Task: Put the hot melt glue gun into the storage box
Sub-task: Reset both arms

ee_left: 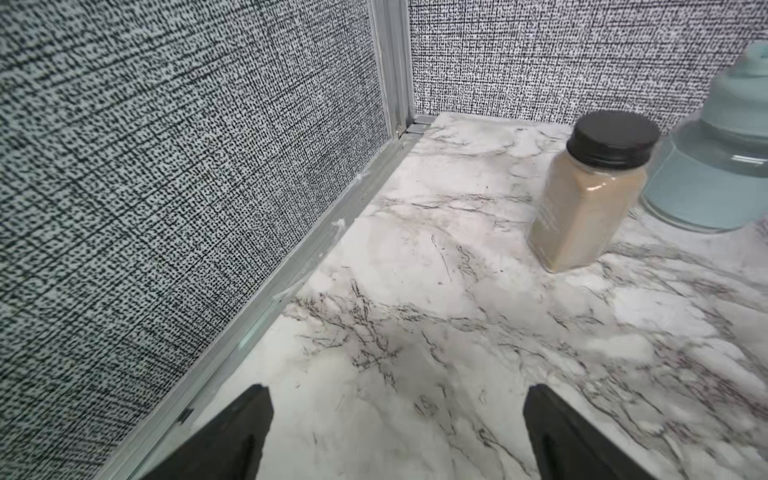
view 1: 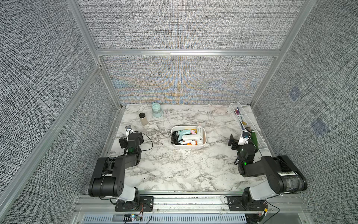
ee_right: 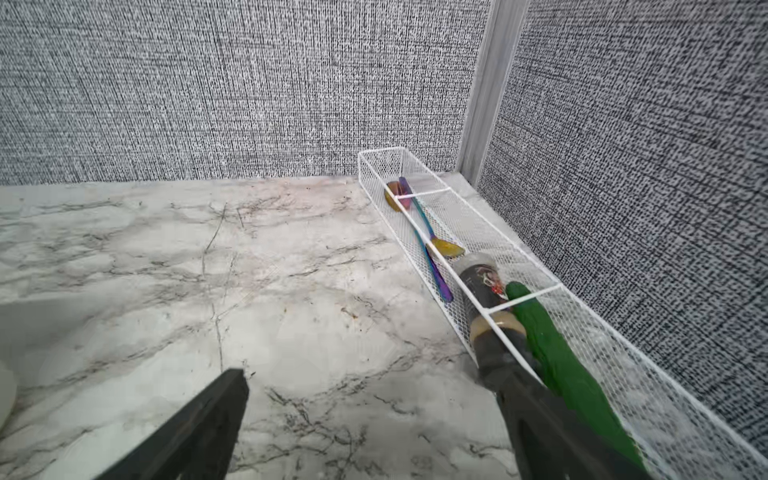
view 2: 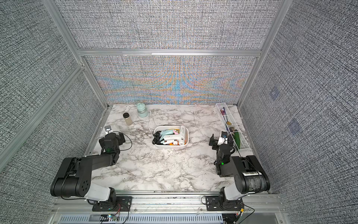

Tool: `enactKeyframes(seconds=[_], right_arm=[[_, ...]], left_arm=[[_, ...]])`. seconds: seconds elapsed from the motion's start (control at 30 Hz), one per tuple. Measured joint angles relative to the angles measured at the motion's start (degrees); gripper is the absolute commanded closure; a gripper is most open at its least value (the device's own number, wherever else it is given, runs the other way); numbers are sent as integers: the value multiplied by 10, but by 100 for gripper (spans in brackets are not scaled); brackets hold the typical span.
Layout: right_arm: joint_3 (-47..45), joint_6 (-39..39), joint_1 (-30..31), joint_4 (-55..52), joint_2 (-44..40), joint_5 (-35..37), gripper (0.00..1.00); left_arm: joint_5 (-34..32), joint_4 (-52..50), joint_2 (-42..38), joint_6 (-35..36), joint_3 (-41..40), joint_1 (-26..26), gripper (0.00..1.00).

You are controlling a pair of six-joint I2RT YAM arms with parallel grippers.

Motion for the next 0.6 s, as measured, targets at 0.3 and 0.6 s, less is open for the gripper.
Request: enactKeyframes(seconds=[0.3, 0.6], right_arm=[[1, 7, 0, -3, -1, 0, 1], [1, 7, -1, -3, -2, 0, 1]], left_arm=[[32, 43, 19, 8, -12, 10, 1], [38, 44, 19, 8, -12, 9, 1]])
